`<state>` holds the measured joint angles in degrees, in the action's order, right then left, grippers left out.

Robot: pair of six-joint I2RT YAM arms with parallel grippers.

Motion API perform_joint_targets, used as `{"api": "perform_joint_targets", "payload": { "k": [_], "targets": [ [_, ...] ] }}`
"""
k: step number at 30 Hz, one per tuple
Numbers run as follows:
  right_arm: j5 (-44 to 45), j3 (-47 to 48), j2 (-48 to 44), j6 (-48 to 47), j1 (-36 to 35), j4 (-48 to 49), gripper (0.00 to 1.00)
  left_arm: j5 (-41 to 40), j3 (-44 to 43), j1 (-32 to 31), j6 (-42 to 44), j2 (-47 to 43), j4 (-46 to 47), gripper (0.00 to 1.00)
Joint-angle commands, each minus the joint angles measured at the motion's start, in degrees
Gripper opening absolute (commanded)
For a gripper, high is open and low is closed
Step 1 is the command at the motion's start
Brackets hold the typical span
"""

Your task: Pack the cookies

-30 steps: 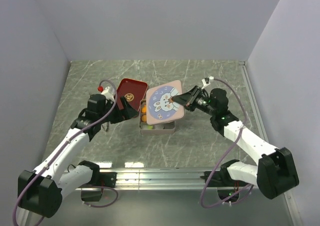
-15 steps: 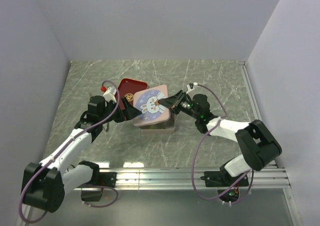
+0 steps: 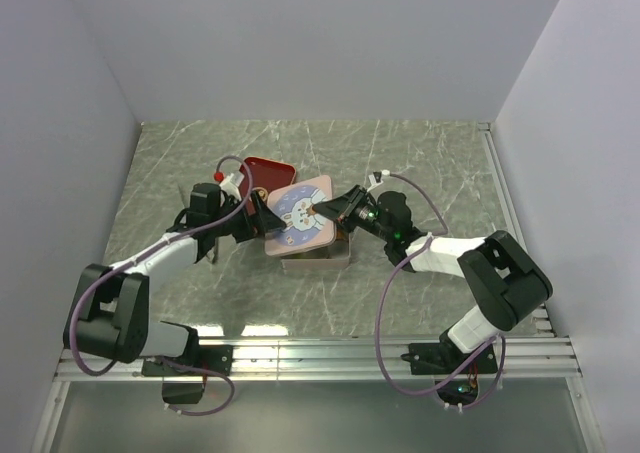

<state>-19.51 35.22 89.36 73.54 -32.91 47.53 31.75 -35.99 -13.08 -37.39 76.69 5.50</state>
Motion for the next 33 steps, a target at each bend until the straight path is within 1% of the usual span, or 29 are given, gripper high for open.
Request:
{"api": "perform_joint_targets", "payload": {
  "k": [1, 5, 9, 13, 17, 24, 27, 30, 31, 33],
  "targets": [
    [1.32, -0.33, 0.28, -1.64, -0.32, 3.53, 0.00, 4.55, -0.32, 0.16, 0.03, 0.92, 6.18, 0.92],
    [0.96, -0.42, 1.52, -2.25, -0.23, 3.80, 0.00, 5.60, 0.48, 0.16, 0.03, 1.98, 7.33, 0.90],
    [0.96, 0.29, 2.57, -3.84, -0.14, 1.52, 0.00, 6.13, -0.83, 0.07, 0.03, 4.34, 7.16, 0.83],
    [1.31, -0.06, 2.66, -4.63, 0.21, 0.38, 0.00, 5.78, -2.59, -1.07, 1.00, 6.02, 5.67, 0.78],
    [0.70, 0.20, 2.75, -6.39, 0.91, -2.26, 0.00, 4.03, -3.91, -3.08, 1.26, 7.68, 4.44, 0.72],
    [0.26, 0.46, 2.31, -8.50, 2.14, -6.92, 0.00, -0.36, -6.99, -6.25, 1.88, 10.15, 1.71, 0.67],
    [-0.79, 1.69, 2.31, -9.37, 2.50, -10.69, 0.00, -0.89, -7.52, -6.78, 1.44, 10.41, 1.98, 0.66],
    [-1.93, 4.41, 2.66, -10.78, 2.85, -17.10, 0.00, -2.04, -8.75, -7.13, 1.26, 10.77, 1.19, 0.65],
    [-2.55, 6.59, 3.09, -12.09, 2.93, -21.29, 0.00, -2.82, -9.10, -7.13, 1.26, 10.77, 0.83, 0.65],
    [-3.69, 8.97, 4.59, -13.41, 3.20, -26.15, 0.02, -3.18, -10.24, -7.48, 1.35, 10.85, 0.04, 0.65]
  ]
}}
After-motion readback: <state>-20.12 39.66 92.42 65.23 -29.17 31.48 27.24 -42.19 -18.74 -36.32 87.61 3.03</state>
